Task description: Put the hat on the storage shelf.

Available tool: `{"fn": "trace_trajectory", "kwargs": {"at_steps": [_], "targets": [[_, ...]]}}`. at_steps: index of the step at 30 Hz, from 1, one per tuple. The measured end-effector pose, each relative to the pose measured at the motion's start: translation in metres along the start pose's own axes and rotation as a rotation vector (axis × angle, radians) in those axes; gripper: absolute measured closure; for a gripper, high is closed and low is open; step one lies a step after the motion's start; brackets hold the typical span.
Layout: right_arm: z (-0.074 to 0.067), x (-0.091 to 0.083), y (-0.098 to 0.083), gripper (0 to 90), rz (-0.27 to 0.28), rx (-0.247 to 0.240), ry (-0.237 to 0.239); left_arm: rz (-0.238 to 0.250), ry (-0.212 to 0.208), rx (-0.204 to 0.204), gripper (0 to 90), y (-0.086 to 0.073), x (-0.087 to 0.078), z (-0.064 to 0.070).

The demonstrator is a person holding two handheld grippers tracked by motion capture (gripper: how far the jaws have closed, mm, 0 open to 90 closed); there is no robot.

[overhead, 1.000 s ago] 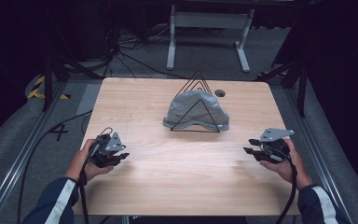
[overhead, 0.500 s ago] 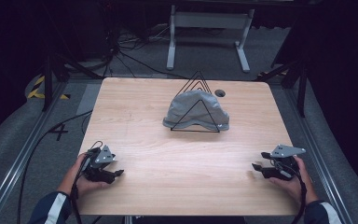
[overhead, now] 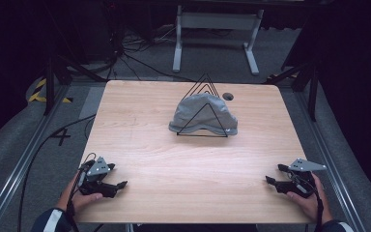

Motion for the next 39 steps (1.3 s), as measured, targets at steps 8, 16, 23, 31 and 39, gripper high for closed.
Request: {"fn": "trace_trajectory", "kwargs": {"at_steps": [8, 16, 23, 31, 39], "targets": [[0.0027, 0.001, 0.0013, 23.3, 0.006, 0.04, -0.04, 0.002, 0.008, -0.013, 15.9, 0.0, 0.001, -0.0001], [0.0034, 0.0008, 0.001, 22.1, 0.004, 0.046, -0.05, -0.001, 0.01, -0.013, 14.9, -0.0001, 0.0012, -0.0004], [0.0034, 0.0008, 0.001, 22.1, 0.004, 0.046, -0.05, -0.001, 0.011, -0.018, 14.6, 0.0, 0.0014, -0.0002], [0.0034, 0.0008, 0.001, 22.1, 0.004, 0.046, -0.05, -0.001, 0.011, -0.018, 14.5, 0.0, 0.0014, -0.0002], [0.0034, 0.0008, 0.001, 21.9, 0.004, 0.047, -0.05, -0.001, 0.011, -0.018, 14.5, 0.0, 0.0014, -0.0002]]}}
Point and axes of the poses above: each handheld gripper's, and its own axes: x roughly forward along the jaws, y roughly out of its top, z roughly to its right, the point moved 4 cm from there along x, roughly forward along the jaws, and after that the axes turned 10 degrees about x, right-handed, at the moved point
